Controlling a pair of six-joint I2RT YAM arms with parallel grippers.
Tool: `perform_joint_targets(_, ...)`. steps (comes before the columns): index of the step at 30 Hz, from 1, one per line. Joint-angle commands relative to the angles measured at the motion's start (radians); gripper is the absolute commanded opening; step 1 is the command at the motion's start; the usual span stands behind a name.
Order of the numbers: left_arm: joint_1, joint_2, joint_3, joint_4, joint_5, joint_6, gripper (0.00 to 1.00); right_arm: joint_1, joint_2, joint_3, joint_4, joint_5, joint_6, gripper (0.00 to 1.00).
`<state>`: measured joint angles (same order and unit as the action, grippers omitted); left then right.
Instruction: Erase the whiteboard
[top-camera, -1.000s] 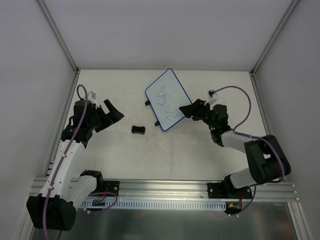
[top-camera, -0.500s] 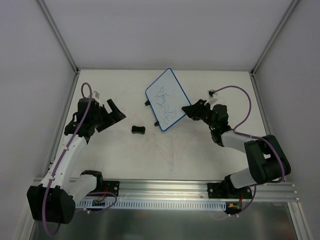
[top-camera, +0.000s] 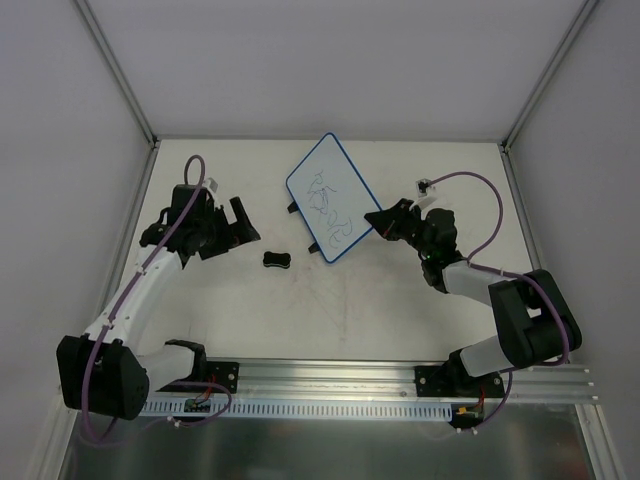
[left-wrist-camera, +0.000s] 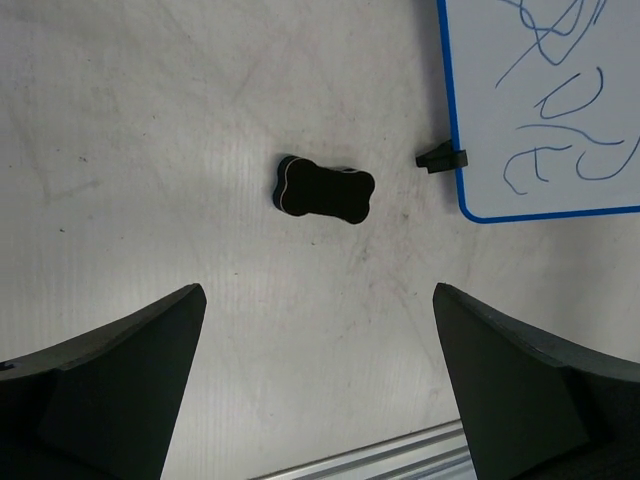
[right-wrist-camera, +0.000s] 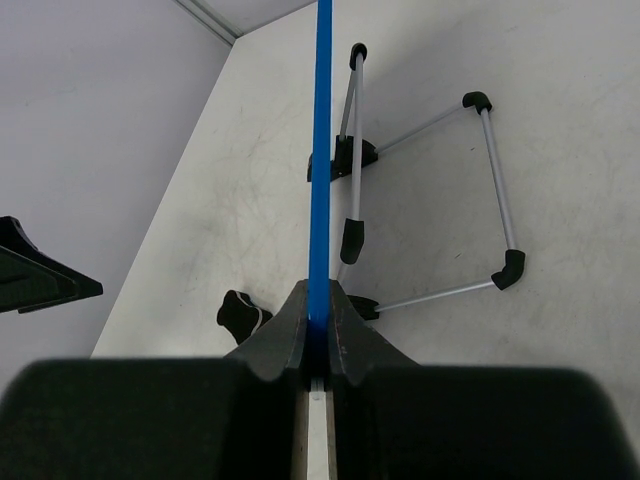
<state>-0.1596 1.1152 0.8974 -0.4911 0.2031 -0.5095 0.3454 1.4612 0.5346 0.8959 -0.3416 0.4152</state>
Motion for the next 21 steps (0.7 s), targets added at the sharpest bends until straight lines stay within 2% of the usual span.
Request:
perform_joint_targets(1, -0.026, 0.047, 0.075, -0.086, 0.016, 0.098, 0.99, -0.005, -0.007, 0.022, 0.074, 0.003, -0.039, 0.0)
perform_joint_targets(9, -0.192, 0.081, 0.146, -0.132, -0.136, 0.298, 0.99, -0.003, -0.001, 0.025, 0.074, -0.004, -0.036, 0.0)
perform_joint_targets(14, -0.198, 0.077, 0.166, -0.141, -0.059, 0.422, 0.99, -0.005, 0.001, 0.025, 0.072, -0.01, -0.038, 0.0)
perform_joint_targets(21, -0.198, 0.185, 0.195, -0.164, -0.048, 0.425, 0.99, -0.003, 0.005, 0.033, 0.069, -0.019, -0.035, 0.0)
